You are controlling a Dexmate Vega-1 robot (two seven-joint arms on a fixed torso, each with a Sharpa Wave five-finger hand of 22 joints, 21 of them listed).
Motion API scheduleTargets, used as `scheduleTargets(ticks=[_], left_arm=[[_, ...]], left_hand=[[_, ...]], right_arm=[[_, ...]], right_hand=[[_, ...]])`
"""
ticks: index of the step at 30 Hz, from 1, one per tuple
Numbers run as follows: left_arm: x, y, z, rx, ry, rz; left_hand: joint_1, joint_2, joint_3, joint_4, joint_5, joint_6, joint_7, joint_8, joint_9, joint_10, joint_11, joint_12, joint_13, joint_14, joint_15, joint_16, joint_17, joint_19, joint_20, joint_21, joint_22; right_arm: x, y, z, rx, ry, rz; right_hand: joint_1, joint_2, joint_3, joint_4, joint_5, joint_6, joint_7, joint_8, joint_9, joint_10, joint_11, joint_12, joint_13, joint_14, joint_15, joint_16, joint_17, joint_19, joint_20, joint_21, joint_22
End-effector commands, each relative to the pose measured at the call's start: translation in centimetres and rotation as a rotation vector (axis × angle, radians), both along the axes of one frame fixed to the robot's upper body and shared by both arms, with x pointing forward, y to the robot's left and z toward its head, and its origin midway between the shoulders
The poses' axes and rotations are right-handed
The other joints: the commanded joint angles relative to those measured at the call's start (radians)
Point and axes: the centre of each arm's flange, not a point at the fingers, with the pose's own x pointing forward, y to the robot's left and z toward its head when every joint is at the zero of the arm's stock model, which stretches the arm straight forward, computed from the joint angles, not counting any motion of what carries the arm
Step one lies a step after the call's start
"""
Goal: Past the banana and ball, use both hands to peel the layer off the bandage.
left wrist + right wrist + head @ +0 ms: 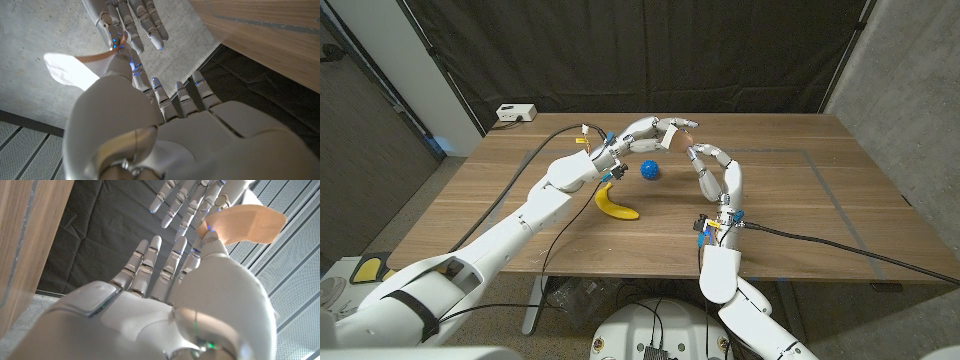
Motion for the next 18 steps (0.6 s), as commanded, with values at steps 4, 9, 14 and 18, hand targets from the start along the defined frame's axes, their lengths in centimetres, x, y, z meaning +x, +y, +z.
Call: scheduleTargets(ticks=[4,9,14,18], left_arm=[[-0.29,0.36,-0.22,-0.065,0.002,0.009],[-0.34,0.37,-0.32,-0.075,0.005,0.011],[-0.49,0.42,-0.36,-0.086,0.002,0.010],[-0.57,0.61,-0.42,-0.118,0.006,0.023]], left_hand=[[0.009,0.011,0.013,-0.002,-0.007,0.019,-0.001,0.000,0.005,0.023,-0.001,0.011,0.001,0.016,-0.058,0.009,0.002,0.011,-0.002,0.008,0.002],[0.010,0.012,0.015,-0.002,-0.009,0.021,0.003,-0.003,0.005,0.027,-0.002,0.011,0.001,0.020,-0.060,0.010,0.001,0.012,-0.004,0.010,0.001],[0.011,0.012,0.016,-0.002,-0.010,0.023,0.005,-0.005,0.006,0.031,-0.004,0.012,0.001,0.021,-0.061,0.009,0.001,0.013,-0.008,0.011,0.001],[0.013,0.011,0.018,-0.003,-0.010,0.025,0.006,-0.006,0.006,0.034,-0.004,0.012,0.001,0.022,-0.065,0.008,0.001,0.015,-0.009,0.012,0.001]], right_arm=[[-0.21,-0.14,-0.10,-0.042,0.046,0.005],[-0.34,-0.31,-0.23,-0.046,0.062,0.001],[-0.40,-0.51,-0.41,-0.033,0.069,-0.003],[-0.42,-0.66,-0.59,-0.025,0.077,-0.002]], right_hand=[[-0.012,0.018,-0.013,0.002,0.017,-0.211,0.004,-0.122,-0.015,-0.057,0.017,-0.022,-0.001,-0.008,-0.155,-0.003,0.013,0.016,0.006,0.048,-0.009],[-0.030,0.014,-0.021,0.006,0.023,-0.334,0.018,-0.187,-0.017,-0.118,0.057,-0.055,-0.020,-0.024,-0.143,-0.009,0.016,0.002,0.023,0.065,-0.018],[-0.044,0.010,-0.027,0.009,0.027,-0.422,0.028,-0.217,-0.016,-0.155,0.073,-0.069,-0.026,-0.031,-0.136,-0.010,0.018,-0.009,0.025,0.073,-0.024],[-0.053,0.008,-0.031,0.011,0.030,-0.478,0.028,-0.226,-0.016,-0.168,0.076,-0.073,-0.028,-0.038,-0.130,-0.012,0.019,-0.011,0.028,0.080,-0.027]])
